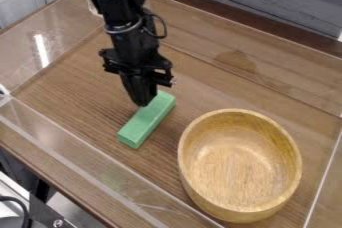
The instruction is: Remove the green block from inside the brown bowl and put it on the table
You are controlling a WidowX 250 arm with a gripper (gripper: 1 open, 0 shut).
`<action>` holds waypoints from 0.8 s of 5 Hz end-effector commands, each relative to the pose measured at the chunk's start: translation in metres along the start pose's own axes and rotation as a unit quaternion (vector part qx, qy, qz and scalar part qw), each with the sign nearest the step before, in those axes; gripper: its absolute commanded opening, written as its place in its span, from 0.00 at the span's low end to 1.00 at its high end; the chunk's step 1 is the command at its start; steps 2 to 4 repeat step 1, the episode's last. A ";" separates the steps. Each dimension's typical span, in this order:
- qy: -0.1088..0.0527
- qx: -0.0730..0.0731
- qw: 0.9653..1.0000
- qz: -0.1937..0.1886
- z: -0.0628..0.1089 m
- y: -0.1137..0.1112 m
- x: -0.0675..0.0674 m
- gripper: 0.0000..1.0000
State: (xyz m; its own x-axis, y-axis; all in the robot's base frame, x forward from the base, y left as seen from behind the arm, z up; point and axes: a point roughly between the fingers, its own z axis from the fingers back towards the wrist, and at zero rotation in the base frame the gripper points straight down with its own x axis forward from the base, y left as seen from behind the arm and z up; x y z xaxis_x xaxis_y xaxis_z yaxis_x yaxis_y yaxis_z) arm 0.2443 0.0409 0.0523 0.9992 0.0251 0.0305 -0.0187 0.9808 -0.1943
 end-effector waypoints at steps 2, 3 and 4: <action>-0.018 0.004 1.000 -0.012 0.009 -0.002 0.011 1.00; -0.018 0.004 1.000 -0.012 0.009 -0.002 0.011 1.00; -0.018 0.004 1.000 -0.012 0.009 -0.002 0.011 1.00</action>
